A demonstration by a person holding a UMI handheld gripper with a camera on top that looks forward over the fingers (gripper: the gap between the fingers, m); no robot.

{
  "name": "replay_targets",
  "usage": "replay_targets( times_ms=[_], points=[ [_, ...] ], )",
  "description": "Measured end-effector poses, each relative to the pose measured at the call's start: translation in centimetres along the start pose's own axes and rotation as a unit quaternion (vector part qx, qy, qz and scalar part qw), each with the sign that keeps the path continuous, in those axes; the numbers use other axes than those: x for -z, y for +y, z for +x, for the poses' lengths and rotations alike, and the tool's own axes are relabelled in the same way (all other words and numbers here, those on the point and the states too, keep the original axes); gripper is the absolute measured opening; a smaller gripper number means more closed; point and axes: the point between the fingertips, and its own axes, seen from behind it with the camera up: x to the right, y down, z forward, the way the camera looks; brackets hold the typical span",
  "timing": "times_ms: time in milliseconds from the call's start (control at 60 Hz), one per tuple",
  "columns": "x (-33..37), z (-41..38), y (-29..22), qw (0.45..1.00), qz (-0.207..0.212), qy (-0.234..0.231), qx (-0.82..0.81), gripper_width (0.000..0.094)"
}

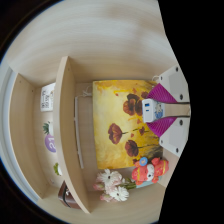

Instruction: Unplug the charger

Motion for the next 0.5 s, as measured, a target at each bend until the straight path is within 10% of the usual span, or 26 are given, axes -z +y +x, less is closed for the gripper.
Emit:
replay_targets(
  times_ms=[150,500],
  points=[
    [-2.4,8.0,-0.9,0.999,-0.017,0.037,0.021,0.0139],
    [-8.0,14.7,22.2,0.972,-0.231,0.035,0.036,0.015]
  ],
)
